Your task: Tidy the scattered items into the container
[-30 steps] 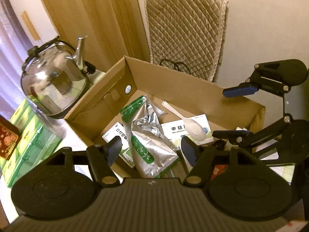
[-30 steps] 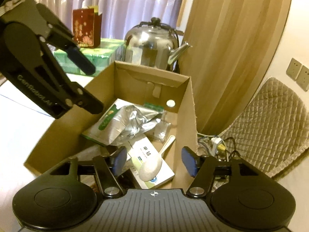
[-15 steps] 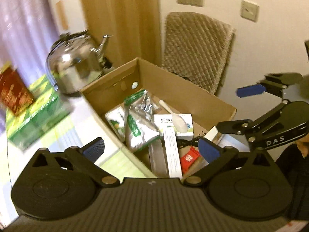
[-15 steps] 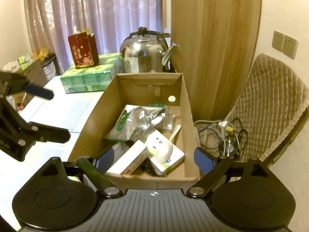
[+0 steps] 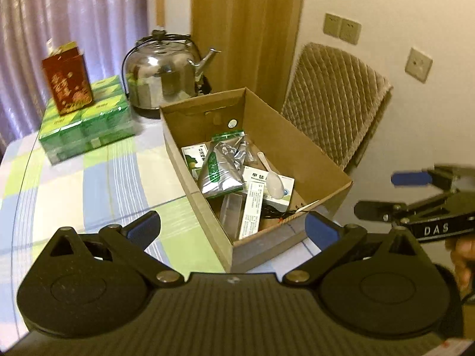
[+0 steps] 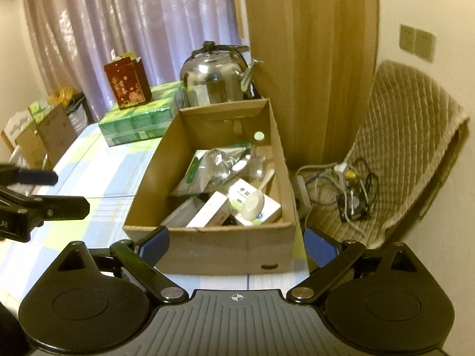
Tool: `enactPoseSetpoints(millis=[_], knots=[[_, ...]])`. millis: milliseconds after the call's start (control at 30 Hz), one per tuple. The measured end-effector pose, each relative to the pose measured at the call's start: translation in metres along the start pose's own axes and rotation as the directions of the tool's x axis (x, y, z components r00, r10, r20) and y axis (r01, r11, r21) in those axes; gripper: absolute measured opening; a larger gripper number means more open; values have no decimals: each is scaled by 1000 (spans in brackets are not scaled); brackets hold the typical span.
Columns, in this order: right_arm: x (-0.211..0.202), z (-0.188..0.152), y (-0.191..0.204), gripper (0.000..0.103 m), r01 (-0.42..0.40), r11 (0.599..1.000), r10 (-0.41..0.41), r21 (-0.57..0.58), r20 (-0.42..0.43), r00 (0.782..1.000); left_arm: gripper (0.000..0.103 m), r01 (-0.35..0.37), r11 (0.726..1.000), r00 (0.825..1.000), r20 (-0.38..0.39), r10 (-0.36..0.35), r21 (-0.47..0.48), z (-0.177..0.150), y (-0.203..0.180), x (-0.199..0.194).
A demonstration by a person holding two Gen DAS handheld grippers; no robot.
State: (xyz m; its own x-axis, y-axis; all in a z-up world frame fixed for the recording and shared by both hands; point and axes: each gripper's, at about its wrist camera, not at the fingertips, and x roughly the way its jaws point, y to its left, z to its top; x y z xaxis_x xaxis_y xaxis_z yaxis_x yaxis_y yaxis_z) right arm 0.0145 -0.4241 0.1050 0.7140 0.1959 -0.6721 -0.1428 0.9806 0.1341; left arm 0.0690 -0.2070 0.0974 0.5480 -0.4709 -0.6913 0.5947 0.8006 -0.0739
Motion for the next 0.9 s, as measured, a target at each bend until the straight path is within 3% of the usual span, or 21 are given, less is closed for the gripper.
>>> enactPoseSetpoints(millis=[333,900], knots=[[-14,-16,-2,98,-1,994,2,109,-5,1000,102,-47,991,999,-27,44,-128,-24,-1,-3],[-31,-25,12,101,36,999,-35,33,-12,999,102,-63,983,997,-56,54,-171,-53,-16,-1]])
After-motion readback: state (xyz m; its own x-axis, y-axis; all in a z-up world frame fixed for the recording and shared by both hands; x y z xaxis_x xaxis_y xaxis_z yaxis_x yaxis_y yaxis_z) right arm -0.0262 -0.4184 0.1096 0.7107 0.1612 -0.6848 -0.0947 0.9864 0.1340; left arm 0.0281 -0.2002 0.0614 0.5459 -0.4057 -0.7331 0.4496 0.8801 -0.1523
